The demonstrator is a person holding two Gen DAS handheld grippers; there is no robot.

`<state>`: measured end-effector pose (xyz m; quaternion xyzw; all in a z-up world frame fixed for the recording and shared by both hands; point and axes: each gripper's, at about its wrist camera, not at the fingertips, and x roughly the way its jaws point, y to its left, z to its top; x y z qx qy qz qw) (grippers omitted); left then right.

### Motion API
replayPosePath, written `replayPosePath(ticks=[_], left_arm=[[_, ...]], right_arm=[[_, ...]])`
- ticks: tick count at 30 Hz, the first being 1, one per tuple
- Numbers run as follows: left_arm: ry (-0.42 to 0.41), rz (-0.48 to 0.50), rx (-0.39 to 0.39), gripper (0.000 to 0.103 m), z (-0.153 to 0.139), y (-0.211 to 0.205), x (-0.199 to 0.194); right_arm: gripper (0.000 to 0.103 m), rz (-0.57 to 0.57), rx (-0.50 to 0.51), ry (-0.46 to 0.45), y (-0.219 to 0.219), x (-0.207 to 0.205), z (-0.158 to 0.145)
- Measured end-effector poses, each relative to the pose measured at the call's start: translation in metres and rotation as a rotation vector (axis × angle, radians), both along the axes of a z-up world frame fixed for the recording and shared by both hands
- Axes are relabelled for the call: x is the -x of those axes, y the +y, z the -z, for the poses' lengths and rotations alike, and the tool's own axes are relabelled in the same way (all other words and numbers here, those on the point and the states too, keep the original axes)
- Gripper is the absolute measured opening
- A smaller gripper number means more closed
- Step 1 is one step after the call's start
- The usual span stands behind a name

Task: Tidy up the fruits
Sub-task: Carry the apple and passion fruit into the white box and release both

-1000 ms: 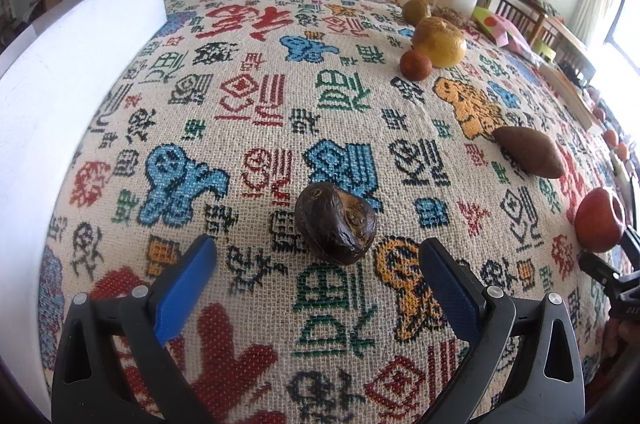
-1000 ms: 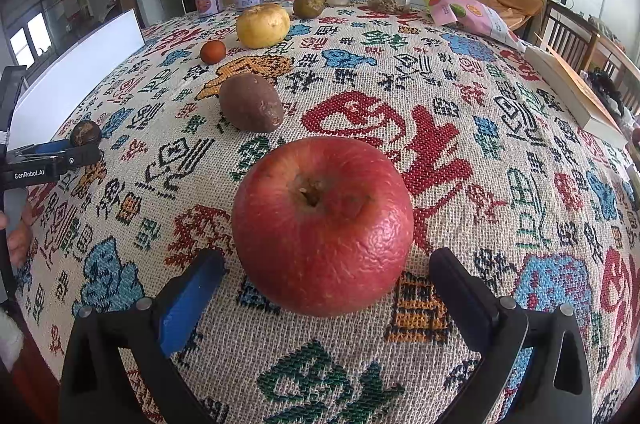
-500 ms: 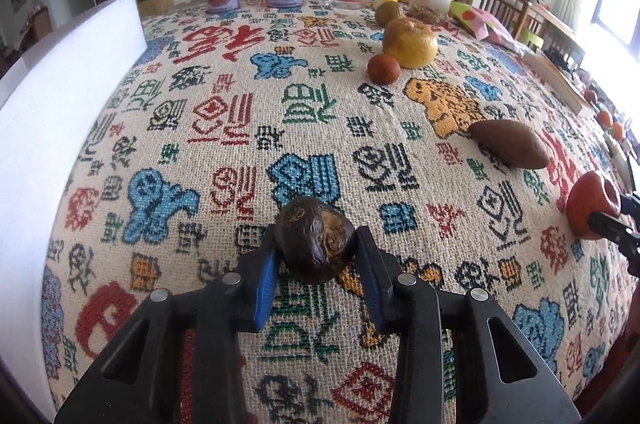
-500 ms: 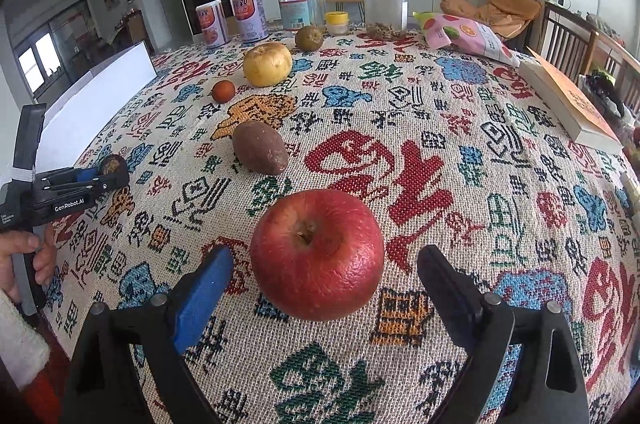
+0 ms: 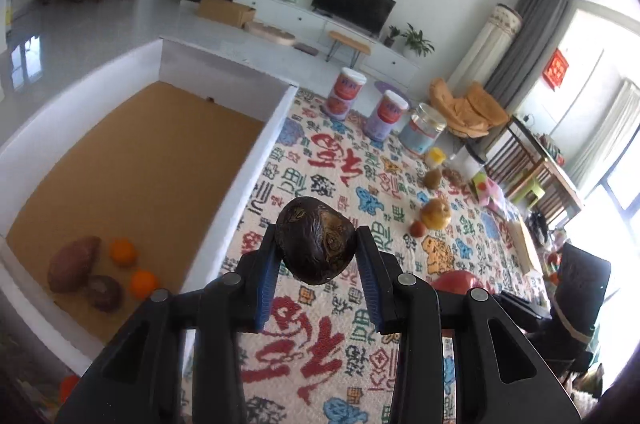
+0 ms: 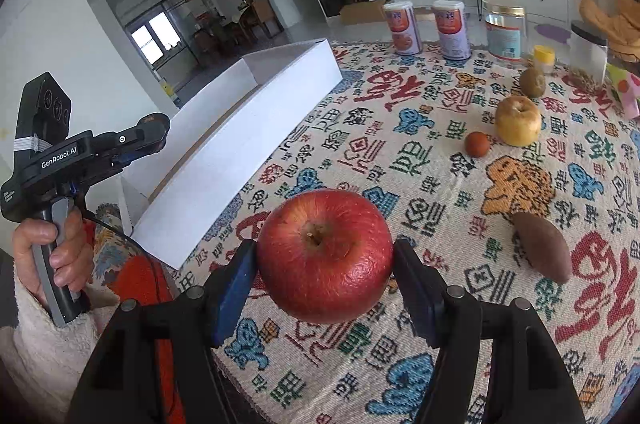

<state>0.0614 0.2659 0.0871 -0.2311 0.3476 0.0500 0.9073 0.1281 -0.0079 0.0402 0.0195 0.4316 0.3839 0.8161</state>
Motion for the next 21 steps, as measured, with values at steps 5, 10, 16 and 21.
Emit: replayPosePath(ticks=[5, 10, 16, 21], left_arm=[[0.172, -0.183, 0.075, 0.038, 0.046, 0.083, -0.033], [0.325, -0.222, 0.178, 0.038, 0.097, 0.104, -0.061], [0.349, -0.243, 0.228, 0.049, 0.109, 0.104, -0.059], [0.287, -0.252, 0.184, 0.065, 0.095, 0.097, -0.045]], right_arm=[[0.068, -0.169, -0.042, -0.056, 0.14, -0.02, -0.037], [0.068, -0.199, 0.014, -0.047, 0.253, -0.057, -0.037], [0.068, -0.192, 0.207, -0.013, 0.322, -0.091, 0.003], [0.069, -0.16, 0.208, -0.031, 0.323, -0.096, 0.008]])
